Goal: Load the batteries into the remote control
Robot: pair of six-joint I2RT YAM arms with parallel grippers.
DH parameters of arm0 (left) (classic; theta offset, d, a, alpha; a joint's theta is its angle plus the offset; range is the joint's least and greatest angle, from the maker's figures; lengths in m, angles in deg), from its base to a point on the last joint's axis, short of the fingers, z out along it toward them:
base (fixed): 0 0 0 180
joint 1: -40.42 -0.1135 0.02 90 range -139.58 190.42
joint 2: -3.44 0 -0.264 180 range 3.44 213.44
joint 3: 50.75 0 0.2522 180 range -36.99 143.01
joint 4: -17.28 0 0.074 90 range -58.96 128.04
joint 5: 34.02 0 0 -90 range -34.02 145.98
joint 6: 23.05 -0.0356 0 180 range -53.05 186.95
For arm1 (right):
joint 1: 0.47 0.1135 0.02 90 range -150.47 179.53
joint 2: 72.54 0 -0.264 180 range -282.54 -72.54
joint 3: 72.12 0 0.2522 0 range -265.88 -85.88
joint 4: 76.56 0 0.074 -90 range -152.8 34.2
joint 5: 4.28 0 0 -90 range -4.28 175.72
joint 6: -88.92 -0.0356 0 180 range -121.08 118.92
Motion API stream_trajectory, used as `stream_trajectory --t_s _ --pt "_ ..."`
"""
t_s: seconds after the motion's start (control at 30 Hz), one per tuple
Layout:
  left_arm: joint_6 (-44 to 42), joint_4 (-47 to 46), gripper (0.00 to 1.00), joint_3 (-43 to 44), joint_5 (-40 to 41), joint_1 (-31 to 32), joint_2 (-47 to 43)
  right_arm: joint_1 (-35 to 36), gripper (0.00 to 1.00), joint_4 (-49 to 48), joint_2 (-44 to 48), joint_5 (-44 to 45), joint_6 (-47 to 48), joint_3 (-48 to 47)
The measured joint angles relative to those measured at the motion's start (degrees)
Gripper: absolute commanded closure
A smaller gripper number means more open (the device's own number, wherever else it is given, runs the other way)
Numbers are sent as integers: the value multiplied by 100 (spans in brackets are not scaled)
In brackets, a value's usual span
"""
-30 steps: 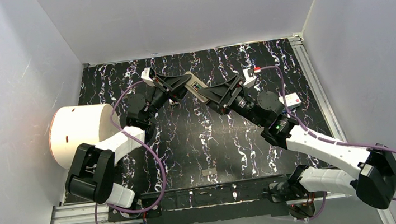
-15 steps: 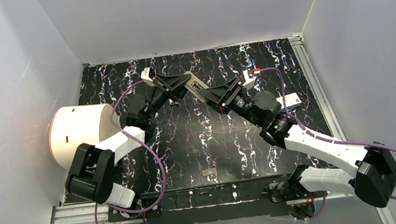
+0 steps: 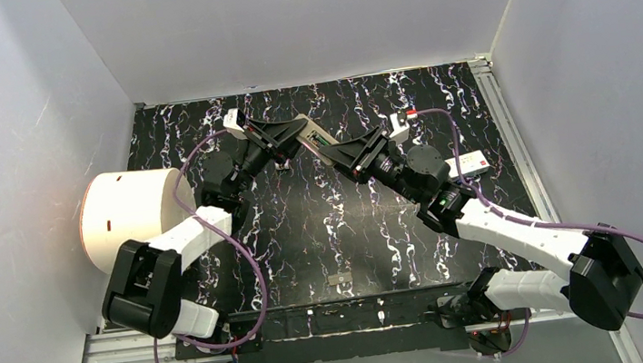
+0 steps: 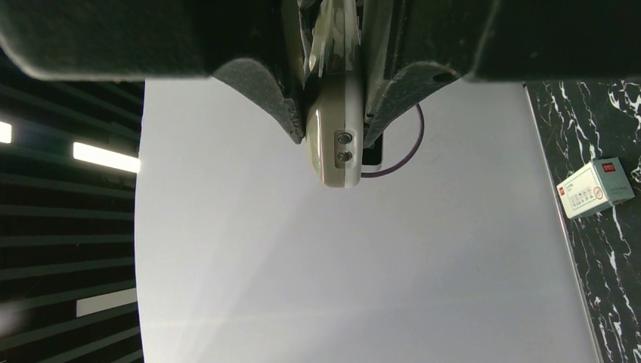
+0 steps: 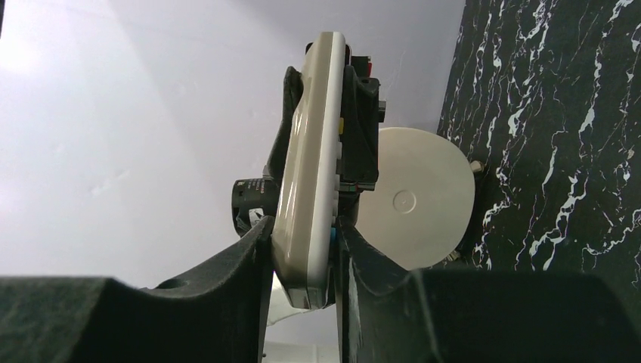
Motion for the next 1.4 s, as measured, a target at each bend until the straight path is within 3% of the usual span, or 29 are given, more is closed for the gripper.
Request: stream_trajectory --t_s 0.13,0.33,0.47,0.67,0.93,1.4 --pt "-114 96 100 0 2 -13 -44 0 62 61 -11 28 -11 -11" --pt "-417 345 100 7 -120 31 -219 -2 21 501 105 151 96 -26" --pt "-772 551 100 70 -271 85 -459 -39 12 686 240 151 446 -24" --pt "-1373 933 100 120 -452 46 -774 -140 13 586 654 -251 1008 -24" --pt "-1893 1364 100 345 -927 -28 -857 -273 30 730 765 -876 1746 -26" --pt "-2205 1499 100 518 -1530 -52 -855 -295 53 1287 511 -931 2188 -402"
